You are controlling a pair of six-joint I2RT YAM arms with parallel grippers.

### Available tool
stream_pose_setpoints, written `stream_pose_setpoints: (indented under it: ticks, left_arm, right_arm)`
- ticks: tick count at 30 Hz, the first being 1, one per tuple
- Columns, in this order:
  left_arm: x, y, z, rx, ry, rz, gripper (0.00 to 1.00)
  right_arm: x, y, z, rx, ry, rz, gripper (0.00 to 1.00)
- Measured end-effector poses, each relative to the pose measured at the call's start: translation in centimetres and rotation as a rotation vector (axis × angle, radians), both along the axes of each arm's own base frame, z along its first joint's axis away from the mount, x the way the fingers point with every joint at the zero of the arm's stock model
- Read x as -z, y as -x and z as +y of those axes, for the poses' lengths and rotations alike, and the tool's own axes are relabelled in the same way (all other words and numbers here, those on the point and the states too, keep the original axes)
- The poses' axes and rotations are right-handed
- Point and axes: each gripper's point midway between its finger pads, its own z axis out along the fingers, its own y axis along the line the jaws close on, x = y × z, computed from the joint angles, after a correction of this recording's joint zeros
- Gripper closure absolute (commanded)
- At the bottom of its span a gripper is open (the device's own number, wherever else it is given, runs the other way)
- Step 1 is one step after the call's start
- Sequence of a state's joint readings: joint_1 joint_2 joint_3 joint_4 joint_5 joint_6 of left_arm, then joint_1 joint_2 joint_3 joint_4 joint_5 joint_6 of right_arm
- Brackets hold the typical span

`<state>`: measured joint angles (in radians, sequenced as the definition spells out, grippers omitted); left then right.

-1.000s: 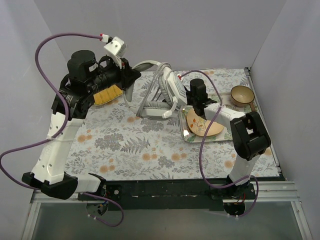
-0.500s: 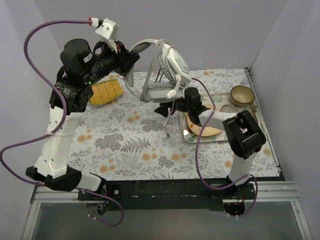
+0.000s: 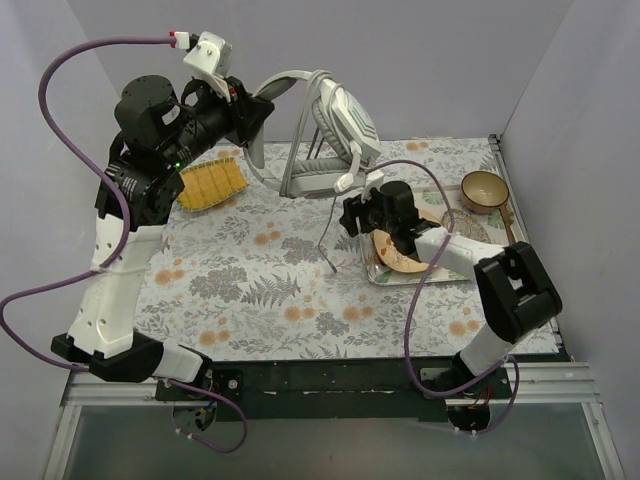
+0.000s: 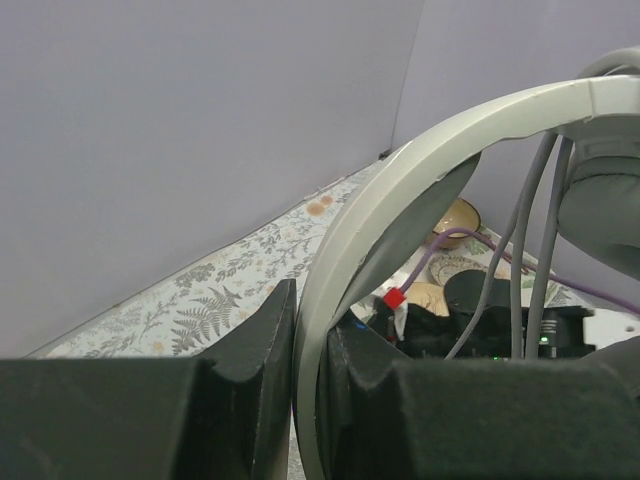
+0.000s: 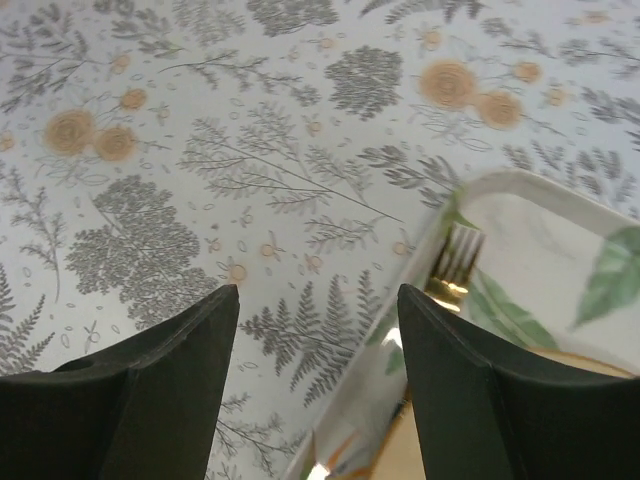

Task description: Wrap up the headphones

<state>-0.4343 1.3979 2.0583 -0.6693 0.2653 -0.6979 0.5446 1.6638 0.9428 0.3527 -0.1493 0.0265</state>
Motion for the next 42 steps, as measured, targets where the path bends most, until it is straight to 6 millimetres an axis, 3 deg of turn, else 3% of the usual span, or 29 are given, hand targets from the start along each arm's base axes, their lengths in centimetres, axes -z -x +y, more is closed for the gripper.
stream_pose_setpoints:
  ticks: [5, 8, 10, 13, 16, 21, 28, 31, 35, 36, 38, 42]
  left_arm:
    - [0.1, -0.7, 0.6, -0.047, -0.003, 0.001, 1.00]
    - [0.1, -1.1, 0.9, -0.073, -0.007, -0.003, 1.00]
    - [0.1, -1.5, 1.1, -0.090, -0.011, -0.008, 1.00]
    - [0.3, -2.0, 1.2, -0.106, -0.018, -0.010, 1.00]
    - [0.5, -2.4, 1.2, -0.117, -0.025, -0.008, 1.00]
    - [0.0, -2.8, 1.3, -0.129, -0.022, -0.019, 1.00]
    - [-2.6, -2.2, 1.5, -0.128, 0.013, -0.074, 1.00]
    - [-3.6, -1.8, 1.6, -0.126, 0.030, -0.095, 1.00]
    - [-3.8, -1.7, 1.6, -0.125, 0.042, -0.093, 1.00]
    - [-3.8, -1.7, 1.6, -0.125, 0.045, -0.090, 1.00]
    - [-3.8, -1.7, 1.7, -0.130, 0.055, -0.082, 1.00]
    - [-3.7, -2.1, 2.4, -0.184, 0.087, -0.057, 1.00]
  right_arm:
    - [-2.7, 0.1, -4.4, 0.166, 0.053, -0.068, 0.26]
    - [-3.3, 0.9, -5.3, 0.173, 0.072, -0.108, 0.21]
    - [-2.9, 2.4, -5.2, 0.123, 0.070, -0.147, 0.18]
    - [-0.9, 6.1, -3.3, -0.018, 0.085, -0.199, 0.17]
    - [0.5, 8.3, -0.5, -0.150, 0.086, -0.224, 0.17]
    - [0.7, 6.8, 2.3, -0.196, 0.051, -0.245, 0.17]
    - [1.0, 5.6, 5.3, -0.234, 0.010, -0.263, 0.19]
    - [1.3, 5.4, 6.4, -0.248, -0.004, -0.255, 0.37]
    - [2.0, 5.3, 7.1, -0.251, -0.018, -0.224, 0.81]
    - [2.3, 5.4, 7.1, -0.248, -0.022, -0.210, 0.87]
    - [2.7, 5.5, 7.1, -0.247, -0.025, -0.192, 0.96]
    - [3.1, 5.9, 7.4, -0.244, -0.040, -0.155, 0.99]
